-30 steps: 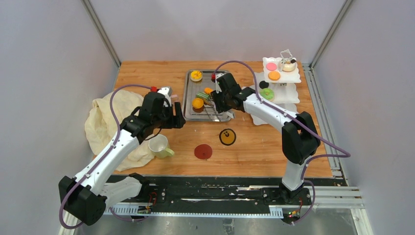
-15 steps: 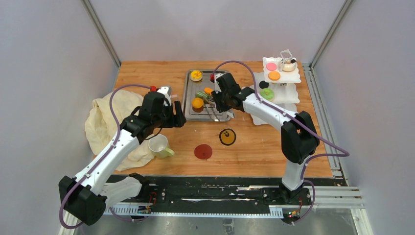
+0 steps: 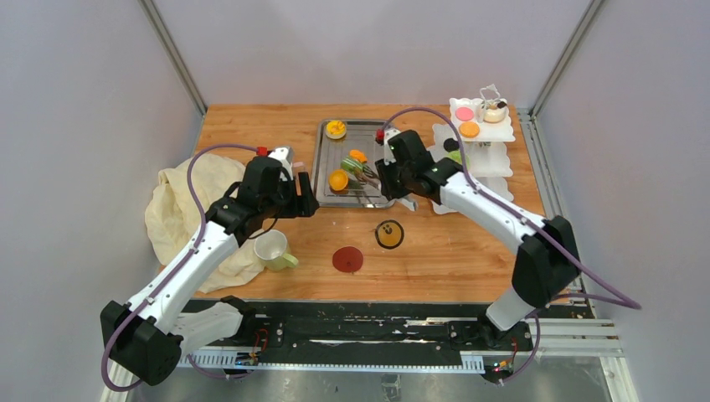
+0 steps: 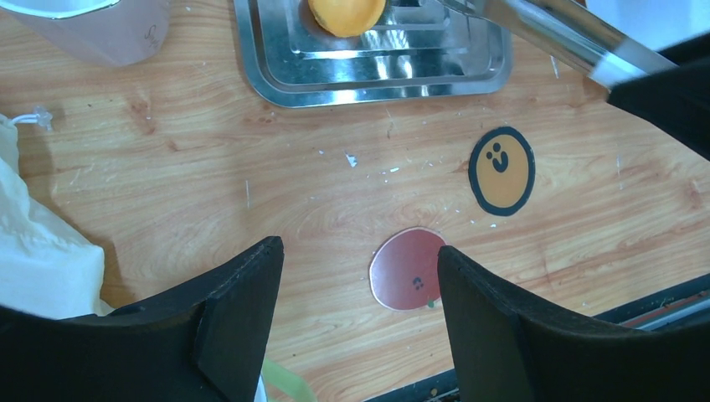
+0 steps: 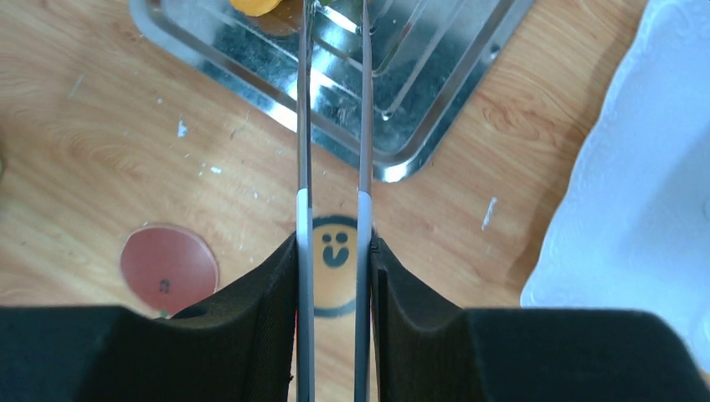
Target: Serve the afternoon tea
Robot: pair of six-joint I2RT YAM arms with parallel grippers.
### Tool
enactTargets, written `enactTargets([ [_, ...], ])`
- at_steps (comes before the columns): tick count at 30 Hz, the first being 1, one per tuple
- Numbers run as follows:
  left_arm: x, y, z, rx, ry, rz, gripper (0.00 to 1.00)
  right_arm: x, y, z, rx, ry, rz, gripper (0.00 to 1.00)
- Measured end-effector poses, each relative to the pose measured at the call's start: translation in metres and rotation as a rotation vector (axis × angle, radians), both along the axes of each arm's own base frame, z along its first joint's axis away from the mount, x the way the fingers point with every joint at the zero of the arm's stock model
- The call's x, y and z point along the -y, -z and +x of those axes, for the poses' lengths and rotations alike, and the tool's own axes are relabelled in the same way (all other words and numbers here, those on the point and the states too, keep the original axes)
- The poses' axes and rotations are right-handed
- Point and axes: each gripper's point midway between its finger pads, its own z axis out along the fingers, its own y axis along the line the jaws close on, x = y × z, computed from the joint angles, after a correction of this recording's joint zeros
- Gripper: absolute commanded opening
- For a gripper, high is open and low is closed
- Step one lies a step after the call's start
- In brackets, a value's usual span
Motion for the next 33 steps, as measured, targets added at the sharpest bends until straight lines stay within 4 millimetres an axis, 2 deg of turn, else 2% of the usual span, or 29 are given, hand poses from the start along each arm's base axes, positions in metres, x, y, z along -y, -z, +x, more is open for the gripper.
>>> enactTargets([
  [4, 0.001, -0.002, 0.002, 0.008, -0.002, -0.007, 0.72, 0.016, -0.027, -0.026, 0.025, 0.014, 0.056, 0.01],
  [11, 0.006, -0.005, 0.007, 0.023, 0.003, -0.033, 0.72, 0.048, -0.054, -0.077, 0.015, 0.030, 0.096, 0.01],
  [12, 0.008, -0.003, 0.009, 0.020, 0.002, -0.037, 0.72, 0.068, -0.073, -0.101, 0.031, 0.044, 0.110, 0.01],
  [13, 0.008, -0.003, 0.009, 0.020, 0.002, -0.037, 0.72, 0.068, -0.073, -0.102, 0.032, 0.044, 0.112, 0.01],
  [16, 0.009, -0.001, 0.011, 0.011, 0.000, -0.032, 0.72, 0.087, -0.088, -0.120, 0.052, 0.078, 0.123, 0.01],
  [21, 0.013, 0.007, 0.016, -0.018, 0.008, -0.025, 0.72, 0.129, -0.097, -0.152, 0.060, 0.185, 0.097, 0.01],
  [25, 0.018, 0.008, 0.022, -0.021, 0.016, -0.031, 0.72, 0.159, -0.099, -0.169, 0.042, 0.293, 0.040, 0.01],
  [33, 0.024, -0.003, 0.032, 0.006, 0.033, -0.040, 0.72, 0.202, -0.113, -0.186, 0.067, 0.477, -0.017, 0.01],
])
